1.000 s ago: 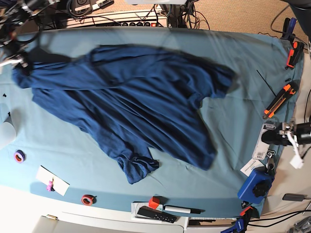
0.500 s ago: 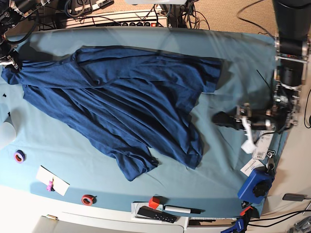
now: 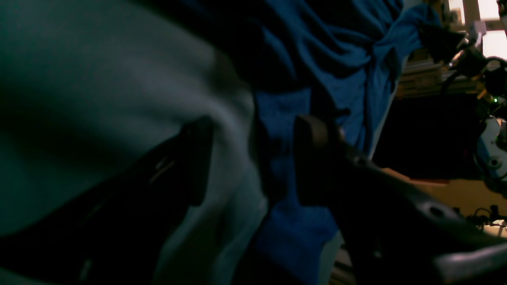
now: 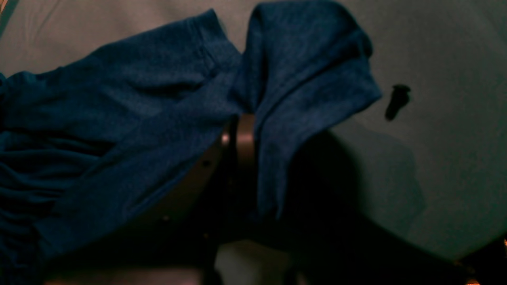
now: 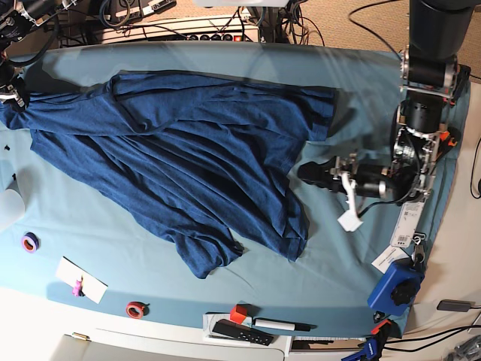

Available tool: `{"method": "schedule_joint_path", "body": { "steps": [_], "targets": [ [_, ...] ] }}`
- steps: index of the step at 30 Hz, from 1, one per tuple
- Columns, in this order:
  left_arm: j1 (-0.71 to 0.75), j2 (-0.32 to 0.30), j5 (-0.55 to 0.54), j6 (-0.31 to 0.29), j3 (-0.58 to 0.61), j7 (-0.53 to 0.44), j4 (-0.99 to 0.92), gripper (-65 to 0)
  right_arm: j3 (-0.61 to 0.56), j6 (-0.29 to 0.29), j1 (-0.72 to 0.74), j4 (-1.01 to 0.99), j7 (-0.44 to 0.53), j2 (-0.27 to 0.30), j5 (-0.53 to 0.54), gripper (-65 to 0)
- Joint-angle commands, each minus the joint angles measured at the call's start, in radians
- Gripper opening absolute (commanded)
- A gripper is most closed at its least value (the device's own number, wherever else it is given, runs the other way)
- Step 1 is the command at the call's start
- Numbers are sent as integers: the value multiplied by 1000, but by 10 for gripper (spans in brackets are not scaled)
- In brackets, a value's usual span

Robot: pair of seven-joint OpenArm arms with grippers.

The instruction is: Layout the t-shirt on the table in an organized manner, then fold the t-shirt properly

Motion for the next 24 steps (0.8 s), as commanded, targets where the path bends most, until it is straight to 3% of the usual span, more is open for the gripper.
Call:
{"method": "schedule_joint_path", "body": {
  "steps": [1, 5, 12, 16, 21, 24],
  "targets": [
    [-25, 1, 3, -4, -6, -2, 13, -335, 7, 3, 5, 16, 18, 31, 22, -650],
    [-24, 34, 52, -4, 15, -2, 13, -336, 7, 3, 5, 16, 18, 31, 22, -650],
    [-27, 50, 45, -4, 198, -11, 13, -349, 7, 3, 5, 16, 19, 31, 22, -650],
    [-28, 47, 45, -4, 219, -18, 13, -449, 7, 3, 5, 16, 19, 31, 22, -650],
    [-29, 29, 46, -4, 185, -17, 13, -641, 7, 3, 5, 16, 19, 31, 21, -650],
    [-29, 4, 46, -4, 153, -16, 13, -650, 7, 3, 5, 16, 19, 31, 21, -650]
  ]
}}
